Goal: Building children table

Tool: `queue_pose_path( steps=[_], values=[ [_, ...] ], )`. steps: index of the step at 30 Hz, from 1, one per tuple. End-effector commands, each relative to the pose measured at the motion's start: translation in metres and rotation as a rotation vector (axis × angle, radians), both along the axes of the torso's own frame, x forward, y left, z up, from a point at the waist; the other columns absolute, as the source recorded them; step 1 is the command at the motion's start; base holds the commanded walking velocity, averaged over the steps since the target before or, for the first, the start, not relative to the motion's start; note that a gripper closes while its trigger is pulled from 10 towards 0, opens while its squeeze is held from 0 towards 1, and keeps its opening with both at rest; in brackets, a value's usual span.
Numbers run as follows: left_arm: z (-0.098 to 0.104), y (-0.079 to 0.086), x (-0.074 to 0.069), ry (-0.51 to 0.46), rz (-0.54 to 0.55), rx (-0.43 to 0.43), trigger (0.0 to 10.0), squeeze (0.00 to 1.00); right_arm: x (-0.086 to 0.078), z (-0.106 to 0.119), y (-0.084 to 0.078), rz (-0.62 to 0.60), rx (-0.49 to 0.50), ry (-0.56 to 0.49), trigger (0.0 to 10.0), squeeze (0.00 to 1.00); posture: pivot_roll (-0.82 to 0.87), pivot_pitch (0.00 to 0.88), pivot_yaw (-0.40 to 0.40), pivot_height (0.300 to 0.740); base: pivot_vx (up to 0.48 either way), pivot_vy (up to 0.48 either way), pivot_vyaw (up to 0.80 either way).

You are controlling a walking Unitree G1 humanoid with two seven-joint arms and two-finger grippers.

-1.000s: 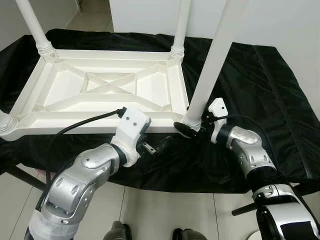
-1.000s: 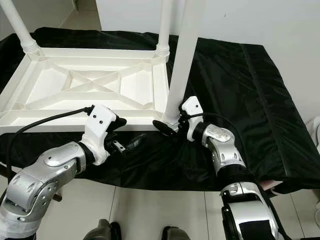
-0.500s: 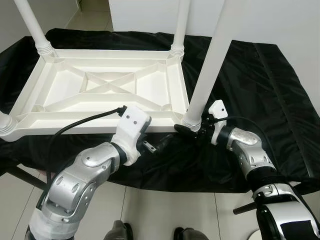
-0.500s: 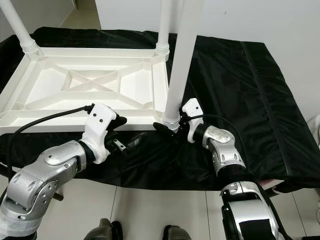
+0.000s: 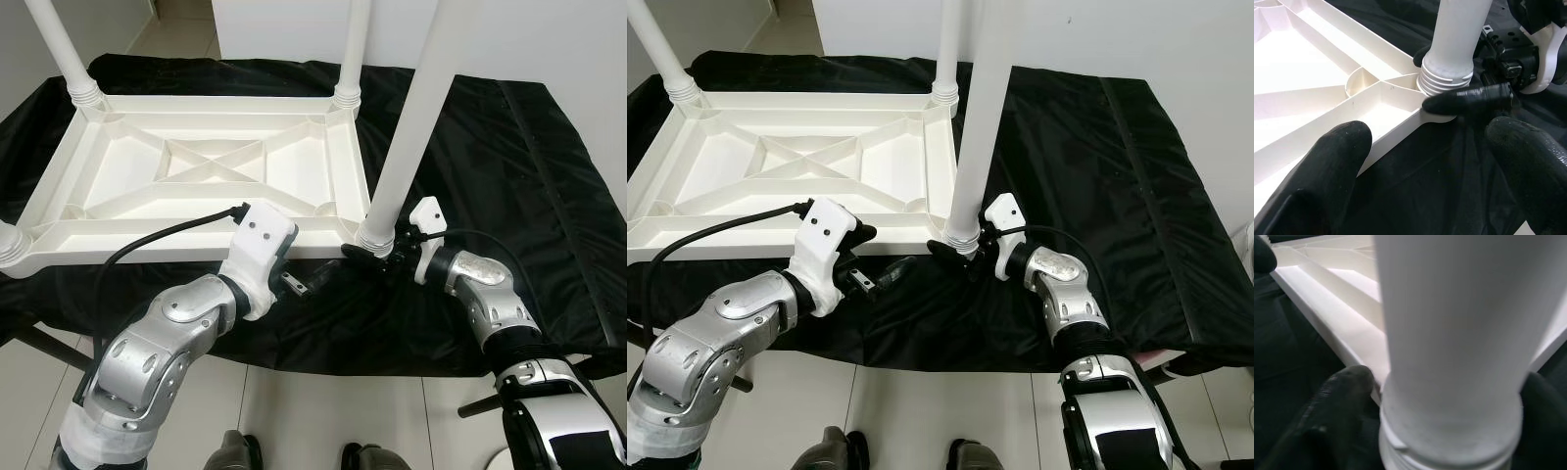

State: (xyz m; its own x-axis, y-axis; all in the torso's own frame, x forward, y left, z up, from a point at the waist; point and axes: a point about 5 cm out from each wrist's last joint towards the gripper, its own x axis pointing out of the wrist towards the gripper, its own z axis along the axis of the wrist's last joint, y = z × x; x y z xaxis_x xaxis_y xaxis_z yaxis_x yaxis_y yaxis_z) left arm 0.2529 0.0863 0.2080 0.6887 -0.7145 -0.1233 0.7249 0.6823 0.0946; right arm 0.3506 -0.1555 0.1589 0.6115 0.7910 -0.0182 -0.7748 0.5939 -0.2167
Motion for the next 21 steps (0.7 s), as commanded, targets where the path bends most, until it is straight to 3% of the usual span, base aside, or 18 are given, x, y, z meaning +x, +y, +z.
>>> queue_pose_path(
  steps=[1, 2, 7, 8, 14, 21],
  values=[
    [-0.005, 0.0, -0.001, 0.021, -0.005, 0.008, 10.0, 0.0, -0.002, -0.004, -0.001, 0.014, 0.0, 0.026, 3.8, 0.0, -0.14, 0.174, 0.034, 0.74, 0.0, 0.0, 0.0],
    [-0.005, -0.001, 0.0, 0.019, -0.006, 0.009, 10.0, 0.0, -0.003, -0.005, -0.001, 0.005, 0.016, 0.035, 0.0, 0.0, -0.14, 0.172, 0.031, 0.74, 0.0, 0.0, 0.0],
    [-0.004, -0.002, 0.002, 0.018, -0.004, 0.003, 10.0, 0.0, -0.006, -0.007, -0.002, -0.025, 0.054, 0.045, 0.0, 0.0, -0.14, 0.165, 0.021, 0.74, 0.0, 0.0, 0.0],
    [-0.005, -0.003, 0.001, 0.017, -0.006, 0.002, 10.0, 0.0, -0.008, -0.008, -0.001, -0.057, 0.073, 0.053, 10.0, 0.0, -0.14, 0.164, 0.015, 0.74, 0.0, 0.0, 0.0],
    [-0.006, -0.003, -0.001, 0.016, -0.002, 0.002, 10.0, 0.0, -0.012, -0.009, 0.001, -0.095, 0.117, 0.054, 10.0, 0.0, -0.15, 0.159, 0.001, 0.74, 0.0, 0.0, 0.0],
    [-0.006, -0.003, 0.002, 0.013, 0.003, -0.004, 10.0, 0.0, -0.018, -0.001, 0.005, -0.221, 0.147, 0.013, 10.0, 0.0, -0.16, 0.143, -0.002, 0.74, 0.0, 0.0, 0.0]
  ],
)
